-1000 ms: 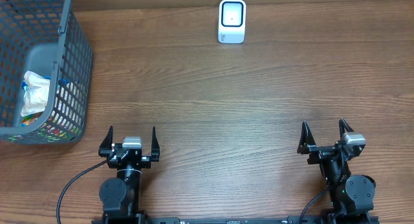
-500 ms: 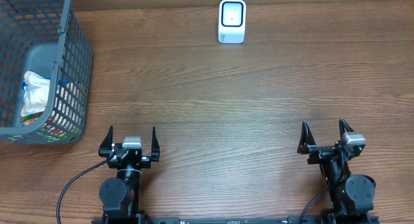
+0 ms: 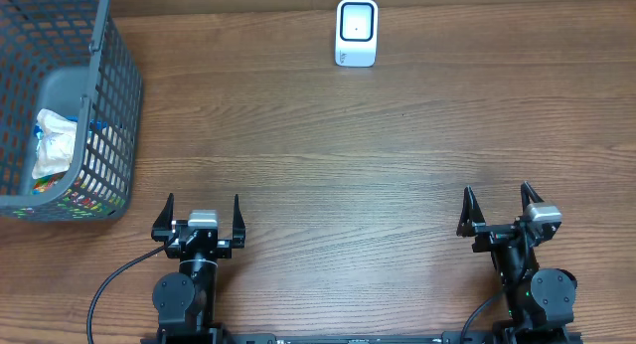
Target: Scan the item barcode
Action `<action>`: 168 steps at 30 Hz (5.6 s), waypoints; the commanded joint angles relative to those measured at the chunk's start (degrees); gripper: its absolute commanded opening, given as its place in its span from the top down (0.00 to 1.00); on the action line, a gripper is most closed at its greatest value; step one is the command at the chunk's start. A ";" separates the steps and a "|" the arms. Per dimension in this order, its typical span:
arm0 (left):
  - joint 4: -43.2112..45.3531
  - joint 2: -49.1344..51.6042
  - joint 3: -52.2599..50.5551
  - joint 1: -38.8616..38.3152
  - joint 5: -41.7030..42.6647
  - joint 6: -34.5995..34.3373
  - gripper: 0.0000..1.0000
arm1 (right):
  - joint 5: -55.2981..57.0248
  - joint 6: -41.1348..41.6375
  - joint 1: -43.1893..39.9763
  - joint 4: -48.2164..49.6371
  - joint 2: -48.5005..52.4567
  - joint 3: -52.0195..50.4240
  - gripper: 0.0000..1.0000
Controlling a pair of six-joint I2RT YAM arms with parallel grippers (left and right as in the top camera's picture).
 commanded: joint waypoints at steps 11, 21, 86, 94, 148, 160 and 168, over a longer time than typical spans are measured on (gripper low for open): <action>0.04 -0.66 -0.24 0.59 -0.42 1.05 0.00 | -0.22 0.02 0.33 0.46 -0.68 -0.63 0.00; 0.04 -0.66 -0.24 0.59 -0.42 1.05 0.00 | -0.07 0.00 0.33 0.46 -0.68 -0.63 0.00; -0.52 -0.63 5.27 0.57 11.43 -0.28 0.00 | -1.33 0.37 0.33 2.84 -0.68 2.40 0.00; -3.23 -0.63 8.31 0.57 13.22 -1.07 0.00 | -5.07 0.39 0.33 3.67 -0.68 3.19 0.00; -20.24 40.37 48.35 0.57 15.52 -0.83 0.00 | -10.62 0.31 0.33 -3.69 22.23 24.35 0.00; -35.17 52.41 65.16 0.57 16.59 -0.46 0.00 | -10.58 -4.02 0.33 -18.91 40.72 43.50 0.00; -52.46 64.54 85.81 0.57 17.94 -0.46 0.00 | -10.71 -4.96 0.33 -36.06 53.24 60.57 0.00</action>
